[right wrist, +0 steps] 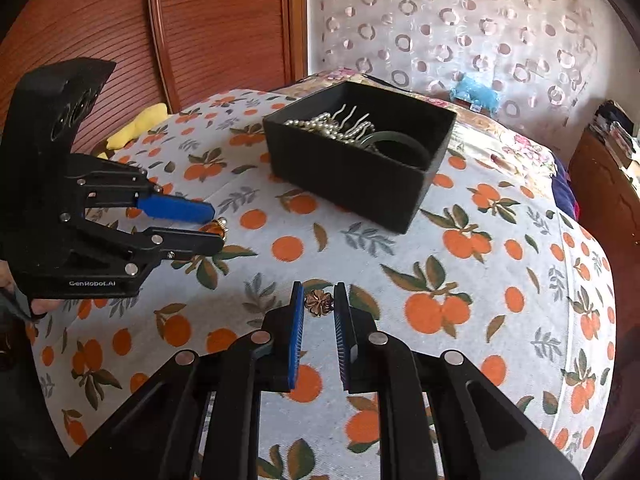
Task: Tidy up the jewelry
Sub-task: 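Grasp the gold ring with left while right grasps the small flower brooch, then carry the ring and brooch into the black box and open both grippers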
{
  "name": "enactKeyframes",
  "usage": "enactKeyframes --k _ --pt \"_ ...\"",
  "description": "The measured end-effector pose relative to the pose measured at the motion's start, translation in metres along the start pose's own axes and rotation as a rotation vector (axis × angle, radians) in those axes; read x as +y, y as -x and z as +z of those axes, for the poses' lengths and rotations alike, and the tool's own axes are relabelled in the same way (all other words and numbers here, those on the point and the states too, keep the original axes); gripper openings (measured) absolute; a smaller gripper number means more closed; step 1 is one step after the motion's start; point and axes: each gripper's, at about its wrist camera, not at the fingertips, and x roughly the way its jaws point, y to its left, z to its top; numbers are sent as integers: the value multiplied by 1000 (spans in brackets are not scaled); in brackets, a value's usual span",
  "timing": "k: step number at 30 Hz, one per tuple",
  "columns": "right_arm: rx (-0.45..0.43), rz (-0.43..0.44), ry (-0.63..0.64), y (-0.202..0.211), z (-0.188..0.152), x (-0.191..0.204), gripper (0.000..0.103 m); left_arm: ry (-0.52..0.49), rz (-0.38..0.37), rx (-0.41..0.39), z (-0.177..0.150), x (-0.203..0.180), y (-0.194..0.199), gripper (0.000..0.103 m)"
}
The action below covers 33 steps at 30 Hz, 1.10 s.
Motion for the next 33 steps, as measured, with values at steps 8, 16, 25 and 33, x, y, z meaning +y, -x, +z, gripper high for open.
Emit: enactKeyframes --k 8,16,25,33 --pt "-20 -29 -26 4 7 -18 16 49 -2 -12 1 10 1 17" --pt "-66 -30 -27 12 29 -27 17 70 -2 -42 11 18 9 17" --pt "-147 -38 -5 8 73 -38 17 77 14 -102 34 25 18 17" --pt "-163 -16 -41 -13 99 -56 17 79 23 -185 62 33 26 17"
